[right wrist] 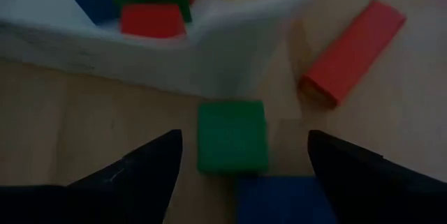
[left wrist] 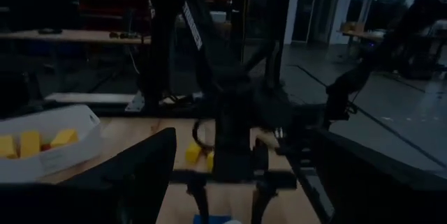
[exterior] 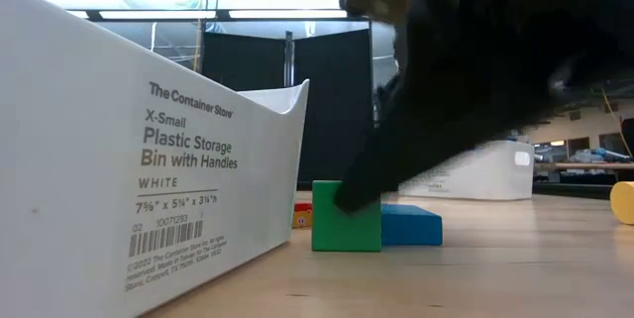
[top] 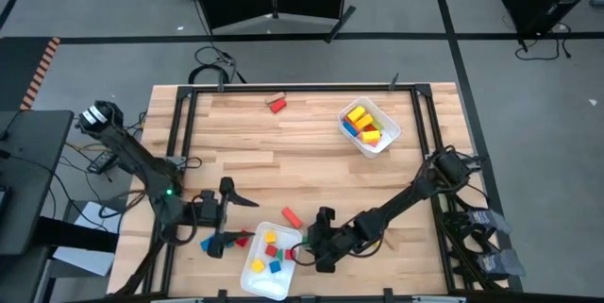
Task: Sort blocks by size
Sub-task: Put the green square block into the bottom white bin
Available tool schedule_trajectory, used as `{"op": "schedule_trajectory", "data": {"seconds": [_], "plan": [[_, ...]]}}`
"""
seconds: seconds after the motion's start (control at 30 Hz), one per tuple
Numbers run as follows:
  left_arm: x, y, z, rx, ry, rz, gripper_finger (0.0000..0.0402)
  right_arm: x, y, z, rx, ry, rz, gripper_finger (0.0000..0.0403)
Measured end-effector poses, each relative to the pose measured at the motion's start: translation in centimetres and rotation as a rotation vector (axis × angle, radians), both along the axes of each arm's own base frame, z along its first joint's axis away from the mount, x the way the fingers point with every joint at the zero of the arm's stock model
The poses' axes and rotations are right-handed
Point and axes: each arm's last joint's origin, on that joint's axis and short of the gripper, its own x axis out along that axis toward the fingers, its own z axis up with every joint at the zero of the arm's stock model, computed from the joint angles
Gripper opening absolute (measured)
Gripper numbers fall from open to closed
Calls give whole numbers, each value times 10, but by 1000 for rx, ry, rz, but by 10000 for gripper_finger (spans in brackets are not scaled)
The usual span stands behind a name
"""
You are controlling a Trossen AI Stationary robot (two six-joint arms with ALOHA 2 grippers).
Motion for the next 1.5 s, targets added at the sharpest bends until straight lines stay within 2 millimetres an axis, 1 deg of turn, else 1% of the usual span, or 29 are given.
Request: {"op": "schedule_trajectory", "data": {"seconds": [0.03,0.17,0.3,0.4,0.57,0.6,0.77,0.87,0.97,1.07,1.13,1.2,1.27,1.33,1.37,1.43,1.5], "plan": [[-1,1,2,1,-7,0,335,0,0,-4,-5,9,0,318],[-3,3,7,13,-31,1,335,2,0,-9,1,5,-5,302],[-6,6,12,20,-47,8,335,2,0,-10,-7,7,-12,272],[-7,8,14,28,-53,15,335,2,-1,-10,-11,8,-10,235],[-9,10,16,24,-57,22,335,2,-1,-10,-20,12,-5,150],[-9,10,16,26,-57,28,335,2,-1,-10,-26,11,3,141],[-9,11,16,38,-57,61,335,1,-1,-8,-54,13,33,141],[-9,12,17,27,-62,83,335,-2,-4,1,-84,20,35,141],[-10,13,19,-3,-65,86,335,-9,-9,26,-130,-7,5,141],[-11,15,21,-45,-70,112,335,-17,-15,56,-162,-60,-26,141],[-11,15,21,-65,-69,121,335,-20,-15,78,-168,-143,-17,141],[-11,15,21,-64,-66,127,335,-18,-11,98,-149,-266,20,141],[-11,16,21,-65,-65,134,335,-11,-5,109,-113,-375,89,141],[-11,16,20,-66,-64,147,335,-2,-1,104,-85,-432,140,141],[-11,16,20,-67,-64,155,335,3,-1,98,-82,-440,153,141],[-11,16,20,-68,-64,162,335,11,-1,84,-87,-426,155,141],[-11,16,20,-73,-62,161,335,20,-1,78,-90,-420,148,141]]}}
